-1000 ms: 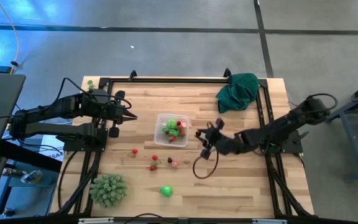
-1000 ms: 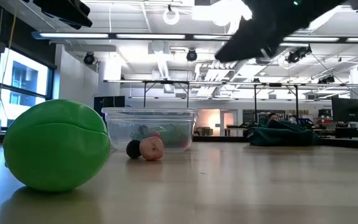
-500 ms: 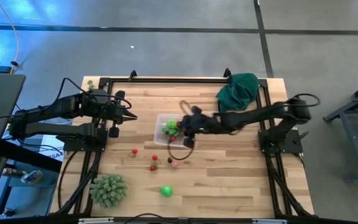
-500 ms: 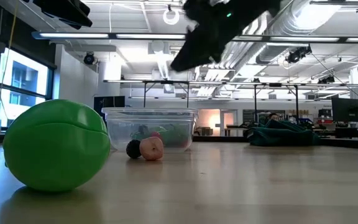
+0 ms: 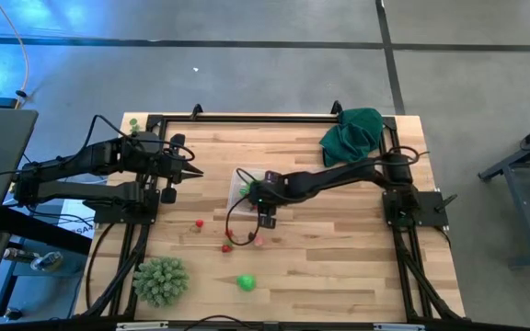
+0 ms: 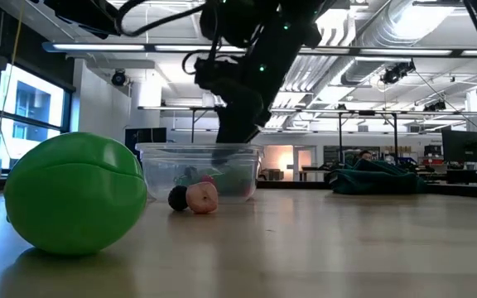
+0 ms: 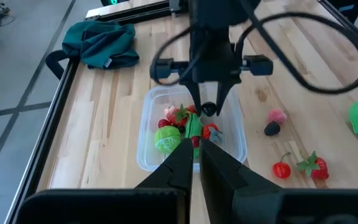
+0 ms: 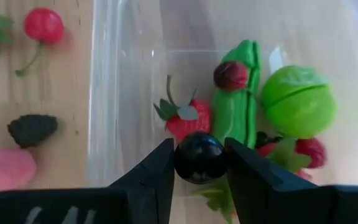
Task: Pick and placing Produce into tupperware
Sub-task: Put the black cherry into the transparent container, then put the red cherry into the transparent container
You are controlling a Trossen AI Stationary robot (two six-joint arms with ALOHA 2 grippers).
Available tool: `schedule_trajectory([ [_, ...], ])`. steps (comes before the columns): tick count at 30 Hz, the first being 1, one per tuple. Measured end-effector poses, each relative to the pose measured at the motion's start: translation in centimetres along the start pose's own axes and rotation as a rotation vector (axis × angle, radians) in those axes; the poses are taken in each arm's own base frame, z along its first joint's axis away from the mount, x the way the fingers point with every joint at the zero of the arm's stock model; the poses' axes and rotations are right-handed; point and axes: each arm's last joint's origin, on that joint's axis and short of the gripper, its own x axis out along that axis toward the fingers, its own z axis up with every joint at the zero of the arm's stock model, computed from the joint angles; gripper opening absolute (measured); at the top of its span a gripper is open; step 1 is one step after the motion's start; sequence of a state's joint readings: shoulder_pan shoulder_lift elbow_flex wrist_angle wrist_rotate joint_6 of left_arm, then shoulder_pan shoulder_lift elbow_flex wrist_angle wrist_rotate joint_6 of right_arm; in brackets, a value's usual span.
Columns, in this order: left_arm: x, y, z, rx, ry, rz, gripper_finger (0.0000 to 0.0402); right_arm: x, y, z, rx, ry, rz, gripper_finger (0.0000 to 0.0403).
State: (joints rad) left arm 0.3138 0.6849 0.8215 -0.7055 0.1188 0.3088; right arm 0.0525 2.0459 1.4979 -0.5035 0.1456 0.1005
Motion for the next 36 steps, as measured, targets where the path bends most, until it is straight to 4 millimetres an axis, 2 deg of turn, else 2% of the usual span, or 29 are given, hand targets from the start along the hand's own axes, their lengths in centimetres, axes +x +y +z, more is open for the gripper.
schedule_trajectory([
  [17,0.01,0.00,0.00,0.000,0.001,0.000,0.0019,0.56,0.09,-0.46,0.010,0.038,0.016,0.0112],
  [29,0.00,0.00,0.00,0.000,0.000,0.000,0.0019,0.71,0.04,-0.40,0.003,0.027,-0.007,0.0169],
  [36,0.01,0.00,0.00,0.000,0.000,0.000,0.0019,0.29,0.08,-0.25,-0.022,0.011,-0.045,0.0177],
])
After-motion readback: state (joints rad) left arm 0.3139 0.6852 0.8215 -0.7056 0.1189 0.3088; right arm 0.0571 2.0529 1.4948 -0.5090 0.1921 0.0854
